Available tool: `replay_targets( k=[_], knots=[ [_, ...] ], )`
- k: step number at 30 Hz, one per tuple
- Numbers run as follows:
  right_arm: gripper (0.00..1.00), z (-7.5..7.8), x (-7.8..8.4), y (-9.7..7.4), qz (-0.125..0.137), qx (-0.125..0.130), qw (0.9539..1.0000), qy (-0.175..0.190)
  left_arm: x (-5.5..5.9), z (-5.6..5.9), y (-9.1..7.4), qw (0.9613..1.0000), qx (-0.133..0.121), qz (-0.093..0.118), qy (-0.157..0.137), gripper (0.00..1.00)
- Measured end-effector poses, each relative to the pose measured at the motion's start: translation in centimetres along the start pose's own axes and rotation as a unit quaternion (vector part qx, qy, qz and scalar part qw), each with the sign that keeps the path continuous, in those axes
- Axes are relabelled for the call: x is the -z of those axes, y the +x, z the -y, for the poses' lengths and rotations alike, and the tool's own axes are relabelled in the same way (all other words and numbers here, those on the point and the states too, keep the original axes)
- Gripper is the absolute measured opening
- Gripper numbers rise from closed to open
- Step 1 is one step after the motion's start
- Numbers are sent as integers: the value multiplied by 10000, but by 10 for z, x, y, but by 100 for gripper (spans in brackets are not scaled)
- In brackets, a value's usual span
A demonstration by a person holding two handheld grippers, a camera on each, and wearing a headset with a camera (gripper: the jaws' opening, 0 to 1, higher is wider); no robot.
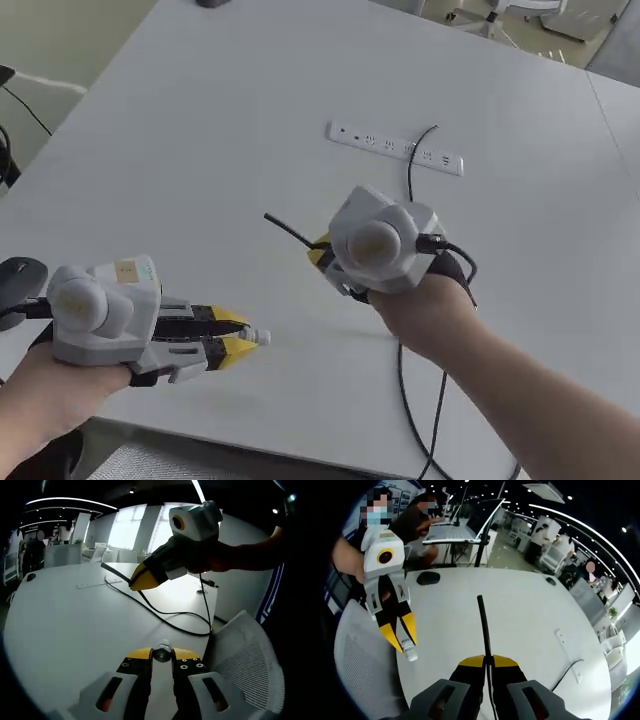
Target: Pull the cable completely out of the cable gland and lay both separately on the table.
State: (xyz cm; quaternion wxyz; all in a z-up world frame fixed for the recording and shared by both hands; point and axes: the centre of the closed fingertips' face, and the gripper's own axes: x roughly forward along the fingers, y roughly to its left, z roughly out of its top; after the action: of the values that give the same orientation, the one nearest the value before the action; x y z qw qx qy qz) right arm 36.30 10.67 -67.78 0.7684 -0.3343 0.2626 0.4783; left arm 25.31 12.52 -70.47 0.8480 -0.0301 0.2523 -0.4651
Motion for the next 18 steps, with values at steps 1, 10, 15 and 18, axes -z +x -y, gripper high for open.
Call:
replay_targets(
  k=[1,10,15,18],
  knots=[
    [0,-1,-1,3,-8,-18,10000,-18,2,-1,0,10000,-15,0,-16,15],
    [0,-19,-6,45,-37,-423,9985,-345,22,-17,-1,9996,-241,17,-142,15],
    [0,-28,10,72,-169,-692,9970,-317,33,-28,-1,9990,-385,-16,-207,15],
    [0,-32,14,85,-254,-807,9961,-236,40,-34,-1,9986,-448,-24,-295,15]
  ],
)
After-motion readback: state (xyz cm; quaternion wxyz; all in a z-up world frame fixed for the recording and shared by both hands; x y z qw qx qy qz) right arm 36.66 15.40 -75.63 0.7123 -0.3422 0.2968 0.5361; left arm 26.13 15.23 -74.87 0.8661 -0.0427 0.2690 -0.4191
